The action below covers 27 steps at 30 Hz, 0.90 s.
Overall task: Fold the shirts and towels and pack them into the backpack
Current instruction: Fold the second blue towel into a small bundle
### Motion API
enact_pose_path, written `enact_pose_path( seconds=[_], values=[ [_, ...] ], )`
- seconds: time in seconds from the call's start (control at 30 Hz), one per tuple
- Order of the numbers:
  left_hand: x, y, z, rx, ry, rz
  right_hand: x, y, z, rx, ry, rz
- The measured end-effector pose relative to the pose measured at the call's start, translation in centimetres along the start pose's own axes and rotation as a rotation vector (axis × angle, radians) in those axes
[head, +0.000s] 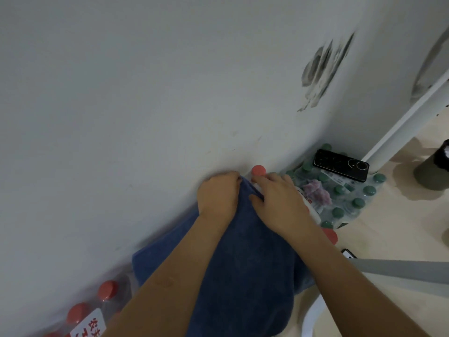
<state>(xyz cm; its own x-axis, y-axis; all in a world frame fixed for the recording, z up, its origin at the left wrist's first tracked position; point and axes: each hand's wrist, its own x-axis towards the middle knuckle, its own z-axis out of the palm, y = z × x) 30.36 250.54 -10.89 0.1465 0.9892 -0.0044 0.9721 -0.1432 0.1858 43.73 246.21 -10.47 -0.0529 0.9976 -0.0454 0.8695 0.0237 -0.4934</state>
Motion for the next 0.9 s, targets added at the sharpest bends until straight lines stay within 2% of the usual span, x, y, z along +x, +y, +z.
enact_pose_path(
  seconds=[0.13, 0.27, 0.4, 0.6, 0.7, 0.9],
  values=[
    [-0.2, 0.1, -0.5, -0.206, 0.023, -0.073, 2.7, 0.2, 0.4, 0.213, -0.036, 0.017],
    [-0.8, 0.1, -0.6, -0.344, 0.099, -0.076, 3.6, 0.0, 0.7, 0.318, -0.109, 0.001],
    [-1.3, -0.1, -0.3, -0.440, 0.115, -0.089, 3.6, 0.0, 0.9, 0.366, -0.090, -0.028],
    [-2.9, 0.0, -1.7, -0.742, 0.195, -0.122, 2.8, -0.3, 0.3, 0.443, -0.033, -0.048],
    [-3.7, -0.1, -3.3, -0.800, 0.167, -0.107, 2.1, -0.8, -0.4, 0.456, -0.001, -0.074],
    [-5.0, -1.4, -7.4, -0.929, -0.036, -0.096, 0.3, -2.6, -3.0, 0.522, -0.009, -0.169]
  ],
)
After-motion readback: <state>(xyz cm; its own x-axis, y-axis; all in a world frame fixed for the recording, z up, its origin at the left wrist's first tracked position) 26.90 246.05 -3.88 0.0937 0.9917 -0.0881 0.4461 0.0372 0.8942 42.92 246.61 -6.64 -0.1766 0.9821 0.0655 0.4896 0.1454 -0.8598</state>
